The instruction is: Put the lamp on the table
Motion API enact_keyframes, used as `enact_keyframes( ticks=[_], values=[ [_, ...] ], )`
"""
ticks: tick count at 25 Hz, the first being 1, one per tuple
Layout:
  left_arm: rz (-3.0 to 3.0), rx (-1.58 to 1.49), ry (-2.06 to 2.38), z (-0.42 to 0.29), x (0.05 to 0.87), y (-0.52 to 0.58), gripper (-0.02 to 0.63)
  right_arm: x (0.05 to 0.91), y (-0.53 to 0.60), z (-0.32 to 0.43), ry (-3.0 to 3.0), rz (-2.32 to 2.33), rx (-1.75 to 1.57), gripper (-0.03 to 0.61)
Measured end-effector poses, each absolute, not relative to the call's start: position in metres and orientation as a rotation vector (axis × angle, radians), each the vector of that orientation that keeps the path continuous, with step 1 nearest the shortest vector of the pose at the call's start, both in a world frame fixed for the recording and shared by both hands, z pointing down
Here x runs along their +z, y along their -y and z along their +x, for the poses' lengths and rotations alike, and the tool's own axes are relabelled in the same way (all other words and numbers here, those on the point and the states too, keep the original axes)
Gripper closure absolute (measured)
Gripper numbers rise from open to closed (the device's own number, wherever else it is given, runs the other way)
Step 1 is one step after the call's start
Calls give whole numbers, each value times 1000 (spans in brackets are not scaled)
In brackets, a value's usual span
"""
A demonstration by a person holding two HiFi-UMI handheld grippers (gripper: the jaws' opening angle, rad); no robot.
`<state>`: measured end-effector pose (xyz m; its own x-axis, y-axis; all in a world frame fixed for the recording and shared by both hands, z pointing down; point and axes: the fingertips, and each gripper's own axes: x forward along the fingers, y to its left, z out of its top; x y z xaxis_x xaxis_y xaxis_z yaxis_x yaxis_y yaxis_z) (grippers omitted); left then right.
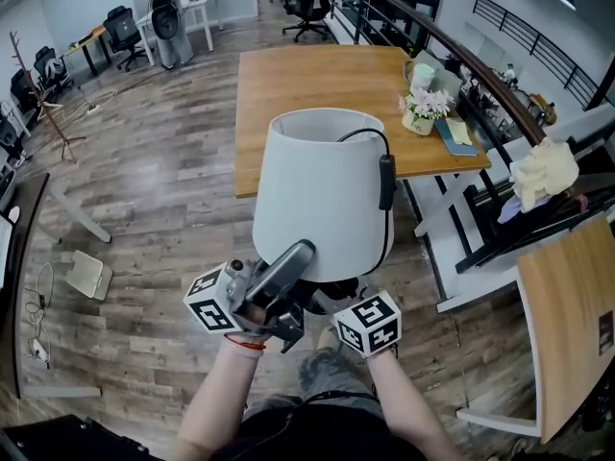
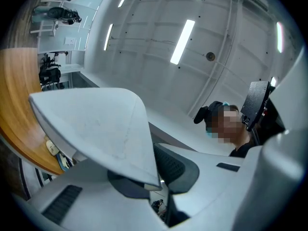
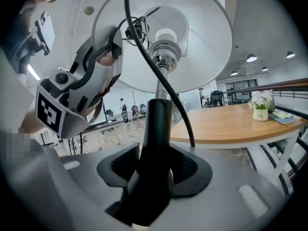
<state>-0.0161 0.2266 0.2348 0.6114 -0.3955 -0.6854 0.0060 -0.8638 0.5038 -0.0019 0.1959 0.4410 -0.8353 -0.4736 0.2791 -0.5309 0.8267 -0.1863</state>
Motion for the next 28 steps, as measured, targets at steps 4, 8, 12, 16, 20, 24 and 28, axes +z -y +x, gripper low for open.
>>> enact_keyframes(
  ticks=[4,8,12,16,20,24,28],
  values=[
    [2362,-1172,328,-13,237,-178,592,444,-150,1,2783,754,393,379],
    [2354,-1171,347,-13,240,-139,592,446,-111,2,2783,729,396,379],
    [2357,-1175,361,-16,239,-98,592,445,-70,-3,2798,697,387,379],
    [2358,-1179,388,-18,241,-67,594,447,-38,-6,2806,665,389,379],
    [2349,-1176,419,-18,247,-45,594,453,-19,-7,2811,630,405,379],
    [2333,-1177,464,-26,250,-26,594,457,-5,-15,2813,587,431,379],
    [2320,-1180,469,-35,253,1,594,460,19,-24,2811,573,445,379]
  ],
)
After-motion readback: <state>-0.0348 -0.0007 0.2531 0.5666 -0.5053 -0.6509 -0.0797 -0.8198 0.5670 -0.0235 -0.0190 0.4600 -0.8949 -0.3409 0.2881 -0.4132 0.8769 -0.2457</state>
